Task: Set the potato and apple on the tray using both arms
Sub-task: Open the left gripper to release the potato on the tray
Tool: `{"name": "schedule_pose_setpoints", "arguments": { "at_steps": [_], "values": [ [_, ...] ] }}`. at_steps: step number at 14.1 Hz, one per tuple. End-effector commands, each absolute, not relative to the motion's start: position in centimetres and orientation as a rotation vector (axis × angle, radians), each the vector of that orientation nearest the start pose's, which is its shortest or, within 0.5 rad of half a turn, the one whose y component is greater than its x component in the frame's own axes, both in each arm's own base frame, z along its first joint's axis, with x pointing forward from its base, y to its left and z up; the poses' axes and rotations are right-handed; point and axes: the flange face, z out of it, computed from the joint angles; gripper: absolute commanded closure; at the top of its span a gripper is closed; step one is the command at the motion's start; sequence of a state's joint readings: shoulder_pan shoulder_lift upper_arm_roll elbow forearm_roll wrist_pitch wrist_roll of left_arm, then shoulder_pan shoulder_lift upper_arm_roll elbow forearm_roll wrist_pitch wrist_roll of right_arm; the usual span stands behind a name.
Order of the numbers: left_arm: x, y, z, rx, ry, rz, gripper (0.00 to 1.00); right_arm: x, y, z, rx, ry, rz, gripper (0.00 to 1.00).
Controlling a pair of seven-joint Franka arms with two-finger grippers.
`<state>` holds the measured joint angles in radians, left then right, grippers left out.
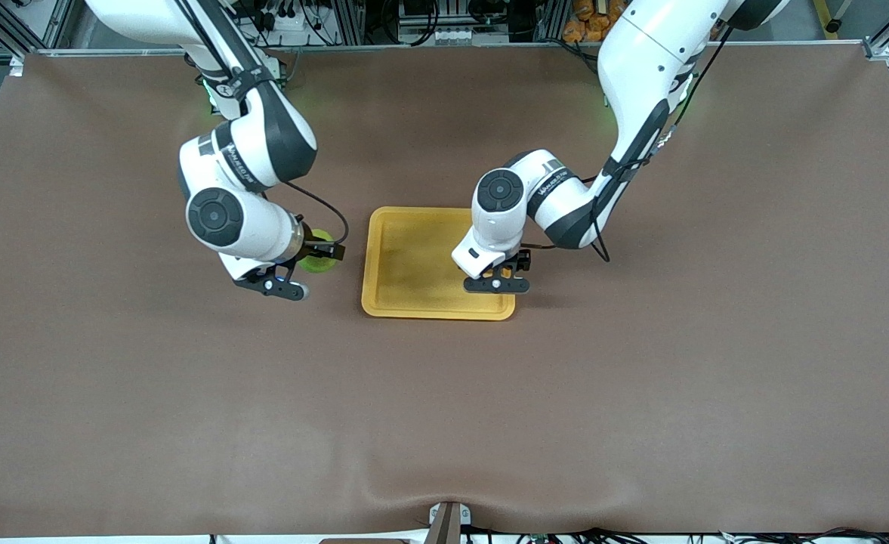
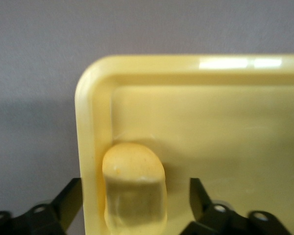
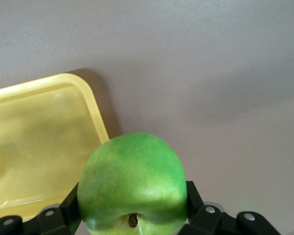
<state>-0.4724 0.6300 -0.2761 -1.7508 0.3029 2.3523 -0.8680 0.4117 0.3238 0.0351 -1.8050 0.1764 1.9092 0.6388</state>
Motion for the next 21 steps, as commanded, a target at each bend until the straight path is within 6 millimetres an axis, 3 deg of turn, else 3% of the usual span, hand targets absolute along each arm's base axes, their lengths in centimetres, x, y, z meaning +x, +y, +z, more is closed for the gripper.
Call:
{"name": "schedule_pose_setpoints", "arguments": {
  "at_steps": [1, 4, 6, 12, 15, 17, 21],
  "values": [
    [51.5, -42.9, 25.9, -3.106, 0.019, -0.16, 0.0, 53.3, 29.2, 34.7, -3.032, 0.469, 0.384, 1.0],
    [53.3, -41.1, 31.1, -3.131, -0.047, -0.266, 0.0, 52.6, 31.3, 33.9, -3.032, 0.477, 0.356, 1.0],
    [55.3, -38.2, 34.3, -3.129, -0.113, -0.312, 0.0, 52.5, 32.3, 32.8, -3.03, 0.486, 0.34, 1.0],
    [57.7, -31.8, 41.9, -3.12, -0.18, -0.372, 0.0, 51.9, 36.8, 29.4, -3.038, 0.479, 0.341, 1.0],
    [57.5, -29.2, 44.8, -3.065, -0.213, -0.321, 0.0, 51.7, 38.1, 27.2, -3.034, 0.472, 0.312, 1.0],
    [58.0, -26.4, 47.2, -3.024, -0.262, -0.278, 0.0, 50.9, 39.3, 25.8, -3.041, 0.48, 0.321, 1.0],
    [57.5, -22.4, 51.5, -2.979, -0.318, -0.278, 0.0, 50.3, 40.6, 24.1, -3.043, 0.488, 0.308, 1.0]
  ]
}}
